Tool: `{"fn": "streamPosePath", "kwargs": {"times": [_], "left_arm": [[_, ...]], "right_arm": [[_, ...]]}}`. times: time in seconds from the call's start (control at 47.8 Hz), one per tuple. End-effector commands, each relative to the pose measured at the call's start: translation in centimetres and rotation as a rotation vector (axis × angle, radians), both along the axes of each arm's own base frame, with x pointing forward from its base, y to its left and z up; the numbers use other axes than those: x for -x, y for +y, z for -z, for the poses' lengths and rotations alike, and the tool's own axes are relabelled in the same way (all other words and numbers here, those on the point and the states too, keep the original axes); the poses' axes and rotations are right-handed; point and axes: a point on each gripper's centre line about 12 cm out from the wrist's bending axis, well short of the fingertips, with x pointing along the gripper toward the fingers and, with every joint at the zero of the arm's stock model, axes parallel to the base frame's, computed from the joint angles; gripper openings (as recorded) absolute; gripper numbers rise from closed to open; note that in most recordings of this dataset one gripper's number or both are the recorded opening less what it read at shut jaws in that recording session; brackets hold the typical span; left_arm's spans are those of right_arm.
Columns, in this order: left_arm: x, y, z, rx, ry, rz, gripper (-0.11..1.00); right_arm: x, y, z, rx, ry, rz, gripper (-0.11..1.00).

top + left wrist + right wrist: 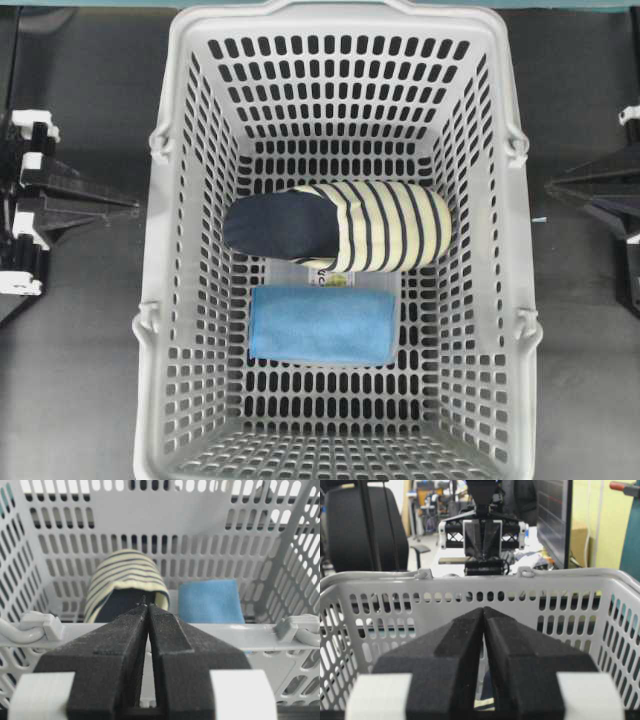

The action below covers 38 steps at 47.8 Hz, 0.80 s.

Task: Pick up the blue cloth from the shopping basket with the left arm.

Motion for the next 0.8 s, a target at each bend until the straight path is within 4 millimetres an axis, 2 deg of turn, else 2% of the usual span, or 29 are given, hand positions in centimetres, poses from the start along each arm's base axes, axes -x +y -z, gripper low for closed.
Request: {"fn": "streamPosePath", "kwargs": {"times": [0.0,0.084,0.272,0.481,0.586,0.774], "left_arm": [[-0.4,-0.2,-2.3,-0.026,-0.011,0.013,0.06],[-1.0,-0.5,-4.1,-0.013,0.043,0.023,0.00],[-2.8,-1.2,-7.6,-0.019,0.220,0.050,0.00],[-6.5,-2.3,-9.0,-0.035,0.414,0.077,0.00],[-8.7,-2.6,-9.1,-0.039,0.500,0.076,0.00],[-13.0,-3.1,-8.4,-0.025,0.637,0.067,0.00]], "right_arm": [[-0.2,0.1,-0.1,-0.008,0.000,-0.005,0.01],[-0.2,0.1,-0.2,-0.011,0.023,-0.004,0.02],[0.0,0.1,-0.8,-0.015,0.095,-0.004,0.00],[0.8,0.1,-1.2,-0.012,0.121,-0.006,0.03],[1.1,0.1,-1.5,-0.012,0.121,-0.006,0.20],[1.2,0.1,-1.5,-0.012,0.138,-0.006,0.72]]}}
